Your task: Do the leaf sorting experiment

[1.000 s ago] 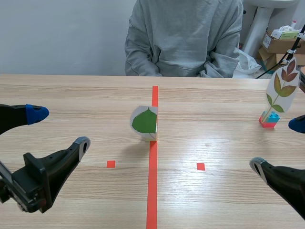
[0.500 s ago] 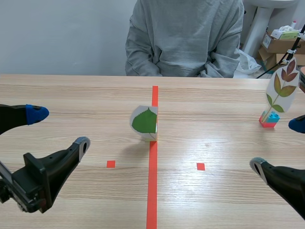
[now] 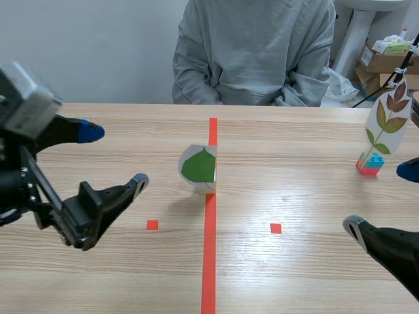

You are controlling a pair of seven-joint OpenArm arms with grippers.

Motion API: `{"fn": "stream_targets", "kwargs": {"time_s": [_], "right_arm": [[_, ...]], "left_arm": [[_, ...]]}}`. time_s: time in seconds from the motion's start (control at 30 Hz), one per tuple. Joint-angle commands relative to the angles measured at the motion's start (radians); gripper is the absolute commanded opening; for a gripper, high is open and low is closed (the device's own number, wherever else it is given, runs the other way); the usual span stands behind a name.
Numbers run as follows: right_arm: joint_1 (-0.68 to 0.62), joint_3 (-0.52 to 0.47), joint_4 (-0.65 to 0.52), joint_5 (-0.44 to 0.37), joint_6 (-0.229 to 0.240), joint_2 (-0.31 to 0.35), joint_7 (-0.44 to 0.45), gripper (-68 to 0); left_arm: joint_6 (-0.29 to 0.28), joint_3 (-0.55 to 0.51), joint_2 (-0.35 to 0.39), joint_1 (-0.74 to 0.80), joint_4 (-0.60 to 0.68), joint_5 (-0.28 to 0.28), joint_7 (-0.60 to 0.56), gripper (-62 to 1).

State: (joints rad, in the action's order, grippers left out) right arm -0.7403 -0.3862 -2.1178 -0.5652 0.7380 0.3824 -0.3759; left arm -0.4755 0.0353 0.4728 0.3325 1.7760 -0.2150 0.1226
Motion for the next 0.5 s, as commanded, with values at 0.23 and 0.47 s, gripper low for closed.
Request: {"fn": "stream_targets", "kwargs": {"time_s": [0.23,0.47], "right_arm": [[0.011,-0.005,-0.004,-0.003,0.008,0.006,0.015,-6.7],[0.011,-0.005,-0.004,-0.003,0.008,0.006,0.015,-6.7]], "left_arm": [[-0.01,0.33,0.024,-0.431,-0.415,0.07,-0.059,-1.5],[-0.01,0.47,-0.094,-0.653,-0.68,0.106,-0.078,-1.5]]}}
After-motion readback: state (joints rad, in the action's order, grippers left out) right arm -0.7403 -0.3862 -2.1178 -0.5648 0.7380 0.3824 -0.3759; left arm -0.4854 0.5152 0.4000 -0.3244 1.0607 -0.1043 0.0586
